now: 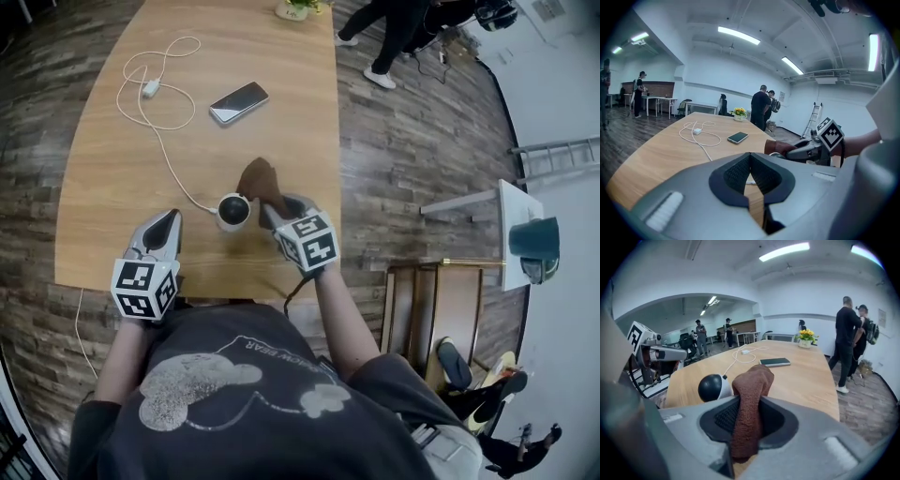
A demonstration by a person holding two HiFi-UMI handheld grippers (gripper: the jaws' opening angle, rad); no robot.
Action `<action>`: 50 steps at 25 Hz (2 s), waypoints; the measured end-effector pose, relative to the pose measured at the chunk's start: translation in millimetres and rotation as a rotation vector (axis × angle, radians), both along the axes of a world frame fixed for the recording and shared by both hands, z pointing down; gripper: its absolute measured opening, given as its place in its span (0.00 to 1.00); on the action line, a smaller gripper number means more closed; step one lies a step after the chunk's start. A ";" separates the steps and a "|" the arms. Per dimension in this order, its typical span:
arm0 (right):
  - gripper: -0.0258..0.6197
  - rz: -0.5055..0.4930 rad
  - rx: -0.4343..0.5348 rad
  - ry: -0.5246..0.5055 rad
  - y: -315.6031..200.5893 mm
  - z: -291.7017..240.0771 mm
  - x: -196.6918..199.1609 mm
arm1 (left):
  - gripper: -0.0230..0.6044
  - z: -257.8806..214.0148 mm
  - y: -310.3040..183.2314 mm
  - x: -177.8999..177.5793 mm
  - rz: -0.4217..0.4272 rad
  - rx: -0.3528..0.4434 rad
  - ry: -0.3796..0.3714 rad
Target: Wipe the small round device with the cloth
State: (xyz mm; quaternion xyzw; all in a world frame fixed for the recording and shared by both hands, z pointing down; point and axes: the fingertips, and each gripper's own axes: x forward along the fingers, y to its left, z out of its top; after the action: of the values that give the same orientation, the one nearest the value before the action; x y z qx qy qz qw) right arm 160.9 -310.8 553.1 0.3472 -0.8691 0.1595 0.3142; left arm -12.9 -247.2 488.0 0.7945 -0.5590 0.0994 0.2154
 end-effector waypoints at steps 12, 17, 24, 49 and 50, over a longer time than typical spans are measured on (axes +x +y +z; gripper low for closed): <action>0.17 0.264 0.153 -0.077 18.0 -94.2 -54.6 | 0.07 -2.4 -7.9 -42.5 0.168 0.007 0.040; 0.17 0.363 0.056 -0.087 37.9 -69.6 -85.7 | 0.07 1.3 -2.1 -61.9 0.220 -0.005 0.049; 0.17 0.465 -0.039 -0.056 56.9 -27.8 -103.5 | 0.07 14.6 12.7 -88.3 0.267 -0.035 0.027; 0.16 0.523 -0.070 -0.042 104.4 6.2 -118.5 | 0.07 8.1 32.6 -118.4 0.309 0.018 0.034; 0.17 0.526 -0.057 -0.050 109.6 1.2 -118.8 | 0.07 8.0 36.1 -116.3 0.324 0.019 0.033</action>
State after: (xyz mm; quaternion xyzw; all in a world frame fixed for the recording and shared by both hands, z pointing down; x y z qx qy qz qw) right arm 42.1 -201.2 554.3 0.5480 -0.7518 0.2685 0.2500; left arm -129.2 -211.1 496.0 0.8778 -0.4207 0.1146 0.1983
